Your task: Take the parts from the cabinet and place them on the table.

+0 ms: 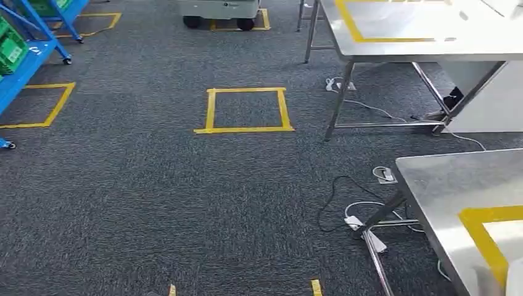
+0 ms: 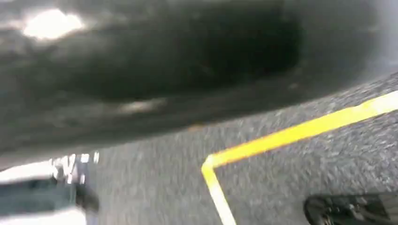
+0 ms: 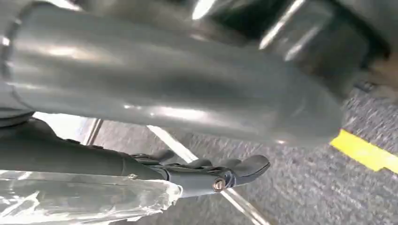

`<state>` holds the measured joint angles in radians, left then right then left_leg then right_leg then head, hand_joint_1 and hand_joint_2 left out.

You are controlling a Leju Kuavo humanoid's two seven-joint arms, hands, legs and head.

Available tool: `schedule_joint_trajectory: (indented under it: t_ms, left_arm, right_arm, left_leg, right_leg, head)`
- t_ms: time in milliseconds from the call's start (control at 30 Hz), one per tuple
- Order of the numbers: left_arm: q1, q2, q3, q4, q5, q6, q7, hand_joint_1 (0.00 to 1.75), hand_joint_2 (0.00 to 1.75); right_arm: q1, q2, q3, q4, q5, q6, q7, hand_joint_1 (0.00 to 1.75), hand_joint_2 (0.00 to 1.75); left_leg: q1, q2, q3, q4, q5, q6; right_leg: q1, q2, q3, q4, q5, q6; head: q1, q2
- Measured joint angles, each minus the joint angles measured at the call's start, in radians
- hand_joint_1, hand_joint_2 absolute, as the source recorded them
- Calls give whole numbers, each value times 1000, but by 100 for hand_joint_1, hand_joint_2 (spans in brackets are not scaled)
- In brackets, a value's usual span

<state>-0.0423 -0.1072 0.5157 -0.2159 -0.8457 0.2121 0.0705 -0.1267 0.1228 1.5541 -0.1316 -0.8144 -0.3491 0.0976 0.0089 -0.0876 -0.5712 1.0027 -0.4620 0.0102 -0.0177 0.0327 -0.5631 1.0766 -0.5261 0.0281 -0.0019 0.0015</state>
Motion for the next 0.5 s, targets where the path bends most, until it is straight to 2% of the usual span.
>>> schedule_joint_trajectory:
  t_ms: [33, 67, 100, 167, 200, 233, 267, 300, 333, 367, 400, 433, 467, 500]
  left_arm:
    - [-1, -3, 3, 0, 0, -2, 6, 0, 0]
    - [-4, -5, 4, 0, 0, -7, 12, 0, 0]
    - [-3, -8, 6, 0, 0, -8, 15, 0, 0]
    - [5, -11, 11, 0, 1, -14, 18, 0, 0]
    - [5, -12, 13, 2, 1, -14, 19, 0, 0]
    - [5, -14, 16, 2, 3, -14, 19, 0, 0]
    - [1, -16, 20, 2, 8, -13, 20, 0, 0]
    - [-2, -18, 23, 2, 10, -13, 20, 0, 0]
    - [-3, -20, 26, 2, 11, -13, 20, 0, 0]
    - [-2, -21, 26, 2, 11, -12, 20, 0, 0]
    - [1, -21, 27, 2, 11, -11, 22, 0, 0]
    - [3, -20, 27, 2, 11, -11, 25, 0, 0]
    - [4, -20, 28, 2, 11, -11, 25, 0, 0]
    - [4, -19, 29, 2, 11, -11, 25, 0, 0]
  right_arm:
    - [1, 0, 0, 0, 0, 0, 1, 0, 0]
    - [2, 0, 0, 0, 1, 0, 1, 0, 0]
    - [2, 0, 0, 0, 2, 0, 1, 0, 0]
    - [2, 0, 1, 0, 5, 0, 3, 0, 0]
    - [0, 2, 1, 0, 5, 0, 4, 0, 0]
    - [0, 2, 1, 0, 5, -2, 4, 0, 0]
    - [1, 3, 1, 0, 4, -3, 4, 0, 0]
    - [4, 3, 1, 0, 3, -3, 4, 0, 0]
    - [6, 2, 0, 0, -1, -4, 5, 0, 0]
    - [6, 2, 0, 0, -3, -5, 6, 0, 0]
    - [6, 2, 0, 0, -4, -6, 6, 0, 0]
    - [4, 3, 0, 0, -5, -7, 6, 0, 0]
    - [3, 3, 0, 0, -5, -7, 6, 0, 0]
    - [2, 3, 0, 0, -5, -8, 6, 0, 0]
  left_leg:
    - [-4, -11, -3, 3, 0, -7]
    - [-4, -28, -11, 10, 0, -14]
    - [-1, -35, -15, 6, 4, -21]
    - [4, -54, -19, 2, 11, -34]
    - [4, -35, -21, 8, 4, -36]
    - [-3, 31, -33, 38, -20, -38]
    - [-2, 58, -65, 103, -59, -42]
    - [-2, 71, -106, 188, -101, -44]
    - [-1, 76, -142, 265, -131, -45]
    - [0, 78, -164, 311, -142, -45]
    - [0, 79, -161, 310, -129, -45]
    - [0, 80, -137, 267, -95, -42]
    - [-1, 87, -94, 187, -52, -37]
    - [-6, 108, -41, 94, -12, -29]
  right_leg:
    - [-4, 52, 15, -40, -3, 0]
    - [-7, 49, 22, -56, -5, -2]
    - [-3, 41, 25, -54, -4, -5]
    - [1, 24, 27, -54, 1, -19]
    - [-4, 10, 29, -61, 6, -28]
    - [-2, -2, 31, -62, 6, -34]
    - [1, -17, 31, -62, 4, -39]
    - [4, -36, 31, -62, 3, -41]
    - [6, -53, 31, -62, 1, -44]
    - [8, -67, 31, -62, 0, -45]
    - [10, -81, 32, -62, -1, -45]
    - [12, -93, 33, -62, -3, -46]
    - [12, -105, 37, -62, -5, -44]
    - [13, -117, 41, -62, -8, -43]
  head:
    - [3, 0]
    - [2, 0]
    - [3, 0]
    - [3, 0]
    - [3, 0]
    - [-3, 0]
    - [-8, 0]
    - [-6, 0]
    - [-7, 0]
    - [-7, 0]
    - [-6, 0]
    - [-8, 0]
    - [-7, 0]
    - [-7, 0]
